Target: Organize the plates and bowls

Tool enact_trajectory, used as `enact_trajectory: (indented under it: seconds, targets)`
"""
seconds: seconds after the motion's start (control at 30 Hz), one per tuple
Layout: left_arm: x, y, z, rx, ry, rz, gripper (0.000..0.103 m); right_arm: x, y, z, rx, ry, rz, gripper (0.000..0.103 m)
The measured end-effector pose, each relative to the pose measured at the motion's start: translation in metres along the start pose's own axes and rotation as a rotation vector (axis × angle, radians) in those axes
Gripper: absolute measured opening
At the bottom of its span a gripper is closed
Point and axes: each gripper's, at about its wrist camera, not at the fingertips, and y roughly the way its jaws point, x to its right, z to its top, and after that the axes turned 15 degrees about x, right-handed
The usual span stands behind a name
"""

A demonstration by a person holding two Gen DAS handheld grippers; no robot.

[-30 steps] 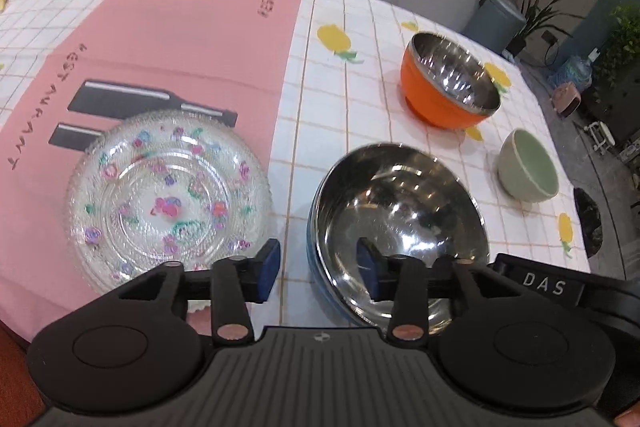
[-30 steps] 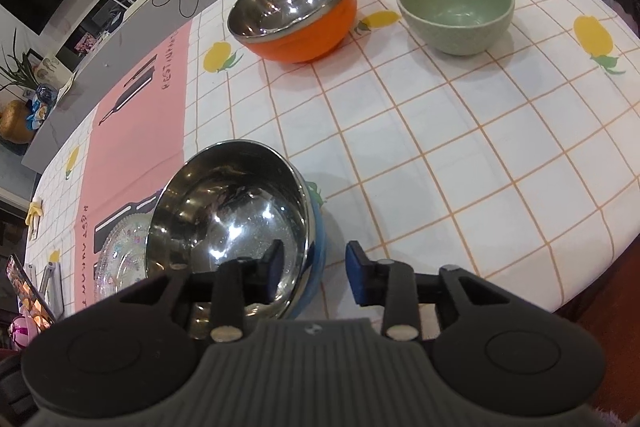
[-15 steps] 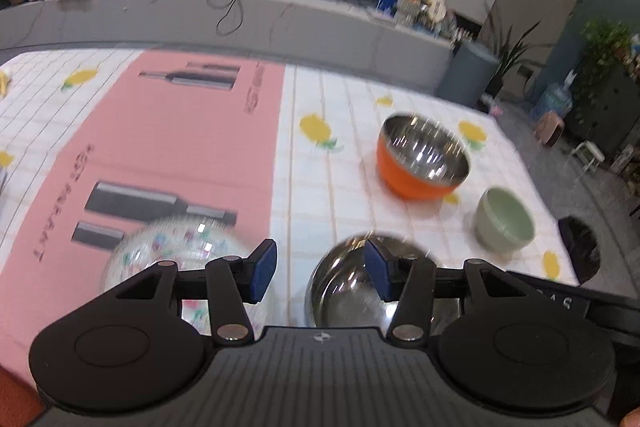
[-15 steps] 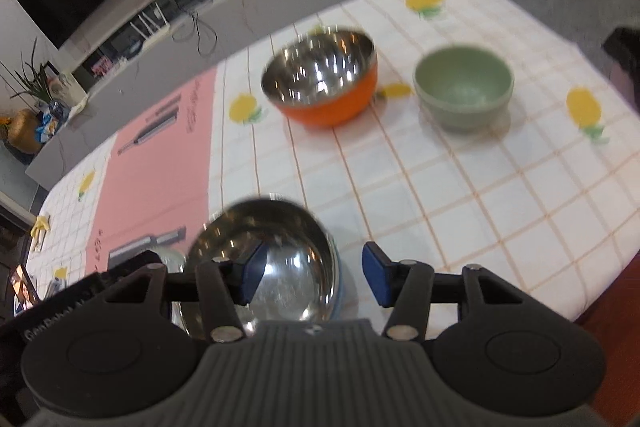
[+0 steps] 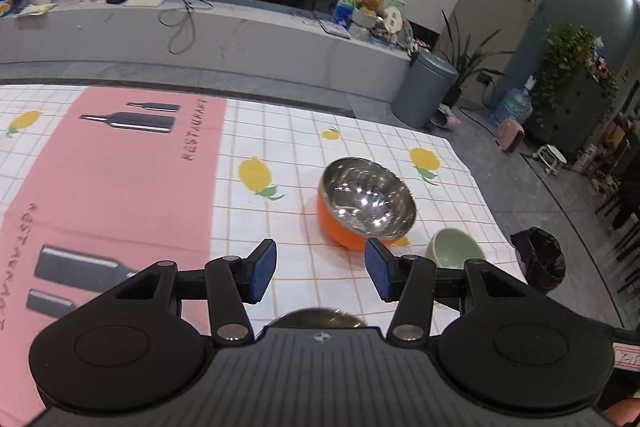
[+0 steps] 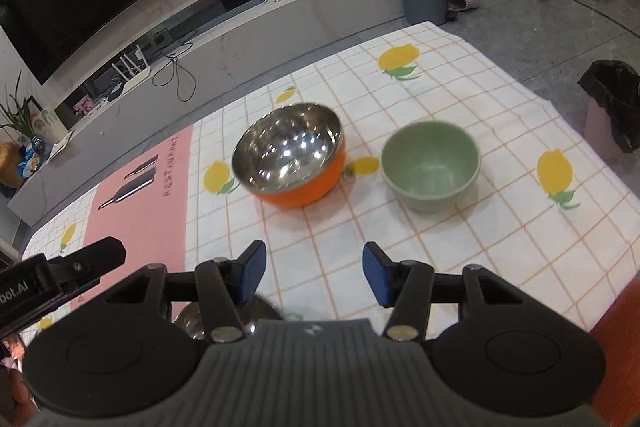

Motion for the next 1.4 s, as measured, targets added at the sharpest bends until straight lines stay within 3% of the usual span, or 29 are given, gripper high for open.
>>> enact_trajectory:
  seconds: [0.4, 0.67, 0.97, 1.17, 1.33, 1.4]
  targets:
    - [-0.005, 0.07, 0.025, -0.083, -0.024, -0.008, 0.059, -0.005, 0.062, 0.032, -0.039, -0.006, -0.031, 0.054]
    - [-0.011, 0.118, 0.021, -0.127, -0.104, 0.0, 0.059, -0.004, 0.111, 0.041, -0.066, -0.036, -0.088, 0.054]
    - [-0.004, 0.173, 0.007, -0.241, -0.042, 0.054, 0.054, -0.008, 0.155, 0.039, -0.119, -0.063, -0.088, 0.052]
    - [-0.006, 0.187, 0.002, -0.273, -0.053, 0.067, 0.05, -0.012, 0.175, 0.034, -0.155, -0.095, -0.087, 0.042]
    - [-0.006, 0.197, -0.002, -0.311, -0.054, 0.078, 0.036, -0.008, 0.182, 0.033, -0.159, -0.103, -0.11, 0.022]
    - [-0.005, 0.2, -0.004, -0.323, -0.055, 0.075, 0.032, -0.004, 0.184, 0.033, -0.167, -0.098, -0.1, 0.02]
